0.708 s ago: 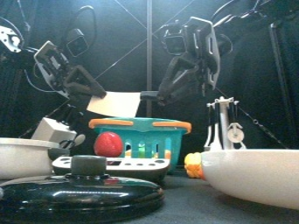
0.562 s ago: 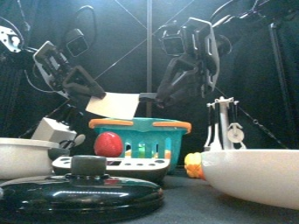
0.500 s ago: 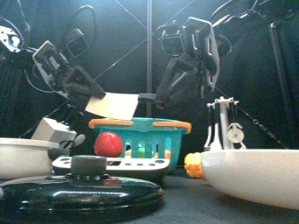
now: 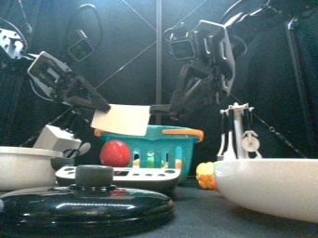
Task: Cut strawberry and drop knife
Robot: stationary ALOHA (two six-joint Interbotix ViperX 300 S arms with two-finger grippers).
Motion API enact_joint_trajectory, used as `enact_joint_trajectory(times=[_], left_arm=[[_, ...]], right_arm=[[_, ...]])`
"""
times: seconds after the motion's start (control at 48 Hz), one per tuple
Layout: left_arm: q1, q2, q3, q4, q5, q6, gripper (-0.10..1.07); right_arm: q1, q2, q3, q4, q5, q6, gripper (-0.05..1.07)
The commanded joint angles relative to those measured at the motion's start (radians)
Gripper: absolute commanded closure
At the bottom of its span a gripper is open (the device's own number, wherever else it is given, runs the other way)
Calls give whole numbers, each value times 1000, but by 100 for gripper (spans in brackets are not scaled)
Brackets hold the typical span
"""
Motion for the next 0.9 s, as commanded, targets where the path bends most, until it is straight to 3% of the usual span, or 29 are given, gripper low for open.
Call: enact_joint_trajectory(times=[0.0, 0.208, 0.479, 0.667, 0.875], left_arm=[[18, -5, -12, 23, -6, 18, 54], [66, -5, -11, 117, -38, 43, 54], [222, 9, 6, 179, -270, 35, 54], [236, 51, 11, 213, -339, 18, 54], [278, 144, -35, 301, -407, -48, 54]], right_arm=[[17, -29, -28, 2, 8, 3, 78], [21, -26, -44, 3, 9, 5, 78], [17, -18, -58, 5, 9, 8, 78], [23, -5, -74, 6, 9, 6, 78], [21, 5, -87, 6, 14, 8, 78]])
